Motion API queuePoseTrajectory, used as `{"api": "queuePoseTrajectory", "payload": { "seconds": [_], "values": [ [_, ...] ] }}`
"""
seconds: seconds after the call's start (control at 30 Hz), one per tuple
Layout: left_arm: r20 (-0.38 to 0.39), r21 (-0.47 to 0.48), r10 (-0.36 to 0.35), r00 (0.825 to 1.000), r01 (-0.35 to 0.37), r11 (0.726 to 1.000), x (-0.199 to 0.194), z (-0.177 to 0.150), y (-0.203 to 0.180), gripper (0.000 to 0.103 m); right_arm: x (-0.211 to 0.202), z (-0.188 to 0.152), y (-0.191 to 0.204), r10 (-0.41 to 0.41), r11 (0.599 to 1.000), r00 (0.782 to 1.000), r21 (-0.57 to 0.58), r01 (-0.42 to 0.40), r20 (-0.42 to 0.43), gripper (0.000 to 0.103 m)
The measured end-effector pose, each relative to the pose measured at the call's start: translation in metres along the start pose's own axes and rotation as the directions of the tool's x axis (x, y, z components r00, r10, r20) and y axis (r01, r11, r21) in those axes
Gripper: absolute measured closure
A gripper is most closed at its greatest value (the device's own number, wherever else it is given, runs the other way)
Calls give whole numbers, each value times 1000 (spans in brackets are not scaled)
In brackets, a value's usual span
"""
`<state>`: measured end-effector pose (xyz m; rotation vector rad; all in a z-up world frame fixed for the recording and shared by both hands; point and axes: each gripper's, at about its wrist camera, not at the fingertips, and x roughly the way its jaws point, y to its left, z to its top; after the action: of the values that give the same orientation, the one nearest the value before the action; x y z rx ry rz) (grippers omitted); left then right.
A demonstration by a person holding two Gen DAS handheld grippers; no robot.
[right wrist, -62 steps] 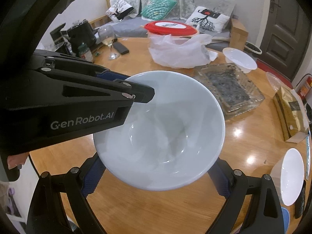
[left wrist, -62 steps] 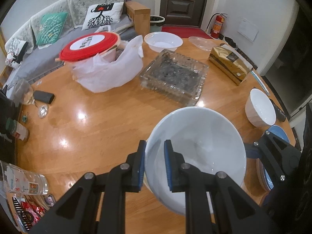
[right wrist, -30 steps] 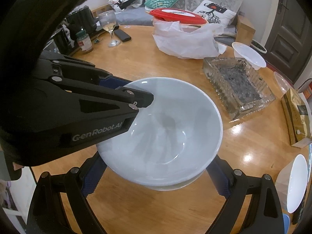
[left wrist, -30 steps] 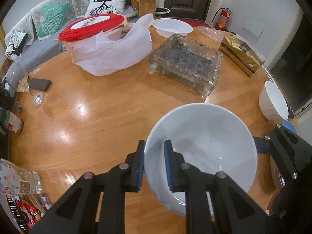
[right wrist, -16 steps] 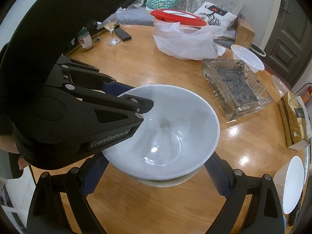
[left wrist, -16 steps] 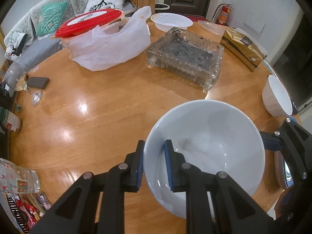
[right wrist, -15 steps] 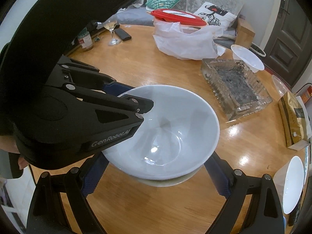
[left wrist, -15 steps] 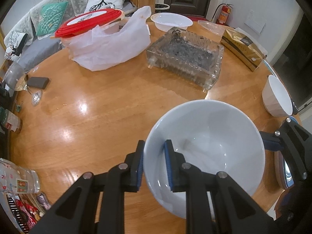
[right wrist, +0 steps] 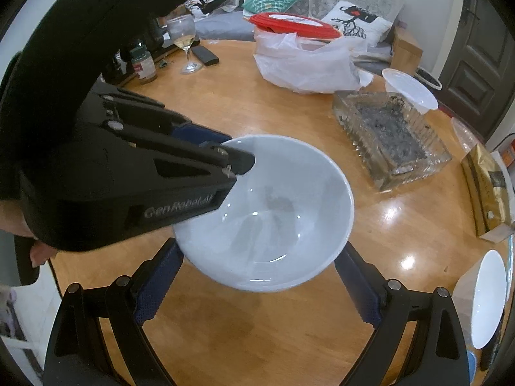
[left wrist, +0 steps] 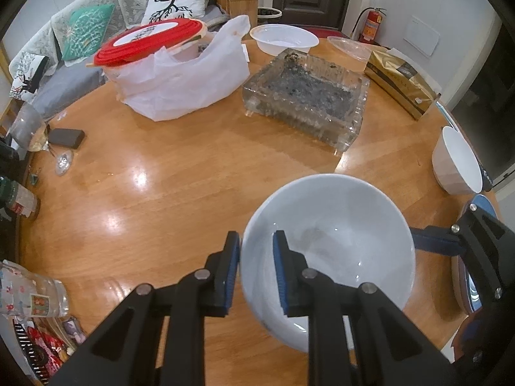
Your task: Organize plates and bowls
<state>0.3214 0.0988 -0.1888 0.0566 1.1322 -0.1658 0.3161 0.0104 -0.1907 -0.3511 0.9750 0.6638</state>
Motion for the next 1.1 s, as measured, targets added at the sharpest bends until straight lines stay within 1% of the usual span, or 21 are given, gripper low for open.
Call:
{"api": "queuePoseTrajectory", "payload": {
  "seconds": [0.23, 0.37, 0.47, 0.5, 0.57, 0.63, 0.7, 0.77, 0.83, 0.87, 0.9, 1.0, 1.07, 1.1],
  "values": [
    [18, -4, 23, 1000, -23, 1000, -15, 4, -1, 84, -16, -5, -8, 31, 999, 998, 28, -32, 51, 11],
    [35, -6, 42, 998, -42, 999, -28, 9, -9, 83, -33, -12, -17, 34, 998, 994, 41, -38, 100, 10],
    [49, 3, 41, 998, -41, 999, -38, 15, -20, 82, -53, -23, -31, 7, 998, 989, 58, -16, 148, 9],
    [56, 8, 39, 998, -39, 999, -41, 17, -27, 82, -58, -27, -35, -4, 998, 987, 64, -6, 158, 7],
    [71, 22, 31, 997, -33, 999, -47, 23, -42, 78, -70, -38, -44, -25, 998, 982, 64, 14, 187, 4],
    [80, 38, 25, 996, -29, 999, -51, 28, -58, 77, -82, -49, -53, -47, 998, 974, 54, 36, 222, 3],
    [87, 61, 10, 996, -16, 998, -54, 34, -78, 77, -95, -60, -63, -86, 996, 961, 48, 76, 262, 1],
    [92, 73, -4, 996, -3, 997, -54, 38, -95, 76, -108, -71, -74, -154, 988, 943, 51, 145, 293, 1],
    [97, 84, -23, 995, 15, 996, -53, 45, -113, 75, -118, -82, -87, -279, 960, 916, 70, 270, 288, 1],
    [98, 88, -31, 995, 23, 996, -52, 47, -122, 75, -122, -86, -93, -321, 947, 906, 77, 312, 276, 1],
    [97, 92, -39, 995, 30, 995, -50, 52, -133, 74, -123, -89, -98, -336, 942, 903, 80, 327, 267, 1],
    [91, 106, -53, 994, 44, 993, -43, 61, -159, 74, -128, -103, -123, -334, 943, 914, 91, 321, 232, 1],
    [86, 116, -60, 995, 50, 992, -37, 65, -174, 74, -130, -109, -138, -318, 948, 922, 100, 303, 222, 1],
    [80, 123, -62, 995, 52, 991, -32, 68, -183, 74, -130, -113, -147, -300, 953, 929, 106, 283, 215, 1]
  ]
}}
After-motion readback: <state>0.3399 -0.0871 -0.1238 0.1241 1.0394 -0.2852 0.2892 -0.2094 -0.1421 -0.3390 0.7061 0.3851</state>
